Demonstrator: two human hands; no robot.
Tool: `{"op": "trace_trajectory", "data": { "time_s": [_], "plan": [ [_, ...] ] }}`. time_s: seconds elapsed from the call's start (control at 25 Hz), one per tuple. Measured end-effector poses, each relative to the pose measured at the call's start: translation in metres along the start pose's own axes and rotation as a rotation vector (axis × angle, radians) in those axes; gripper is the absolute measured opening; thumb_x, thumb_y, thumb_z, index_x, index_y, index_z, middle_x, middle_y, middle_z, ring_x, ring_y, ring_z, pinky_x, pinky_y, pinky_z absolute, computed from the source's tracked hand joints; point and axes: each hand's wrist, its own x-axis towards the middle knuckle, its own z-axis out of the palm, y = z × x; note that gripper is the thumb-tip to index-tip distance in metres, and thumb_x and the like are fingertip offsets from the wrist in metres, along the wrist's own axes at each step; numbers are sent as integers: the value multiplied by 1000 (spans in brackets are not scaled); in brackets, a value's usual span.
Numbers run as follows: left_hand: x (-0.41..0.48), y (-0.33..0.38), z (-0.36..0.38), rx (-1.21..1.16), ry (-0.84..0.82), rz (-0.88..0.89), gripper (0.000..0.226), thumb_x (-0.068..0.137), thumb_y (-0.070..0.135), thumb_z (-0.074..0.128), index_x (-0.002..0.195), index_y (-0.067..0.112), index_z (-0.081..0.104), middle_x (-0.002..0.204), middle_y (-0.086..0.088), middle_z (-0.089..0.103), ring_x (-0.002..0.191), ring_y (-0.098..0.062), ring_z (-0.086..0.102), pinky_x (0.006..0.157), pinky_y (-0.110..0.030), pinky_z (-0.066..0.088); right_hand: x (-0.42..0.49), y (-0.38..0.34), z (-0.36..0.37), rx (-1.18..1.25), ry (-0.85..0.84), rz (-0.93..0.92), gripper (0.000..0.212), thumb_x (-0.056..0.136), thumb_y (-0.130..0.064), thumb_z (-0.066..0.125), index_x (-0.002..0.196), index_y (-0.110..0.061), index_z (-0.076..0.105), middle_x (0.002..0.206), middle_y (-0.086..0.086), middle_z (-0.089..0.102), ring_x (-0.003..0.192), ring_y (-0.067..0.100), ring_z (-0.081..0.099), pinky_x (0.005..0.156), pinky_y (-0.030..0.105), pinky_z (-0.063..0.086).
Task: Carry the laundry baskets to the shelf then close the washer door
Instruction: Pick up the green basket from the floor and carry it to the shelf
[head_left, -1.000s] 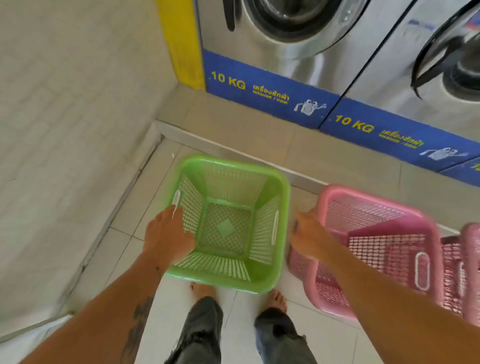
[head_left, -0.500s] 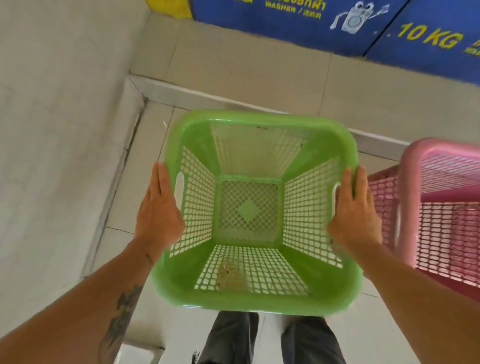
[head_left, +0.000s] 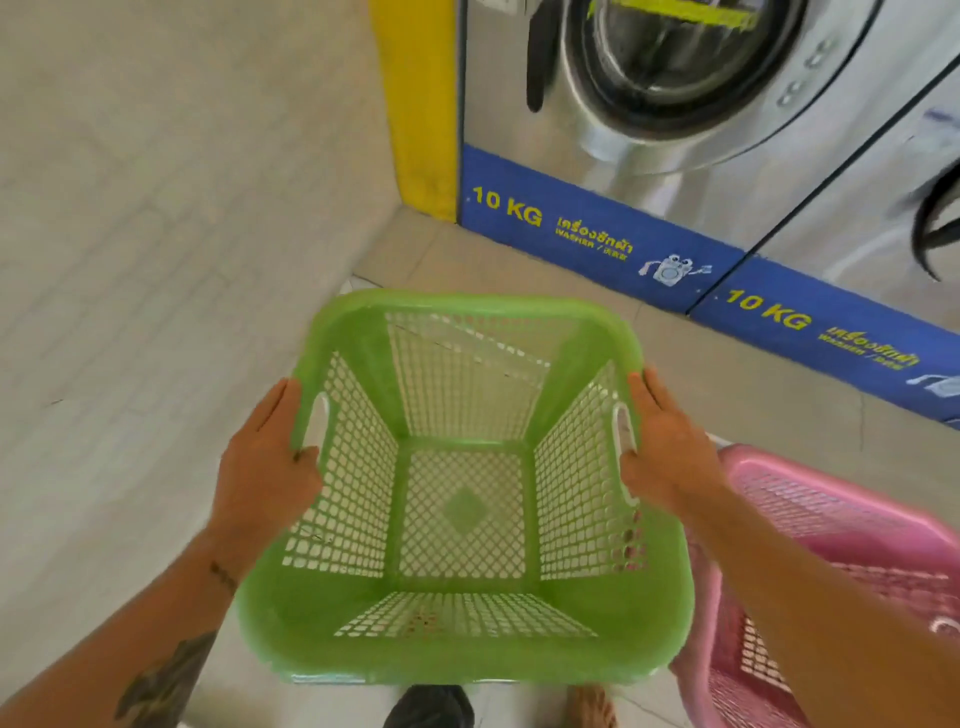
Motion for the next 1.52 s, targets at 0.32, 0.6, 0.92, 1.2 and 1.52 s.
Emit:
{"op": "trace_trajectory", "data": {
  "time_s": [0.32,0.6,0.92,1.2,1.52],
  "plan": [
    [-196,50,-151,-48,244,-337,78,76,9,69,147,17,39,151,-6,44,132,-30,47,111,-41,37,-83,-52,-131,45,37,-482,93,72,-13,64,154,-19,22,164,-3,12,145,24,31,113,36,32],
    [-437,107,-189,-99,582,-578,64,69,-4,67,129,16,59,116,-8,66,98,-28,62,82,-35,48,-209,-74,-152,-7,-33,-834,95,63,-18,60,153,-17,28,163,-1,19,143,23,34,113,36,34],
    [-683,99,-172,-138,723,-914,60,70,-2,68,127,17,59,107,-8,68,78,-24,60,68,-31,46,-385,-121,-101,-173,-173,-1140,91,71,-13,59,154,-19,22,164,-2,14,146,24,28,113,39,33],
    [-934,72,-165,-96,877,-1107,52,74,7,61,121,28,58,111,2,68,91,-25,65,79,-37,54,-602,-166,-13,-243,-188,-1423,92,70,-14,62,154,-19,24,163,-4,17,141,26,37,109,38,39],
    [-1170,11,-203,-25,966,-1257,69,73,-1,59,135,27,50,125,5,62,98,-19,61,81,-33,50,-837,-217,93,-173,-255,-1587,83,82,-16,60,155,-22,19,164,-7,11,143,22,34,107,35,42]
  ]
}}
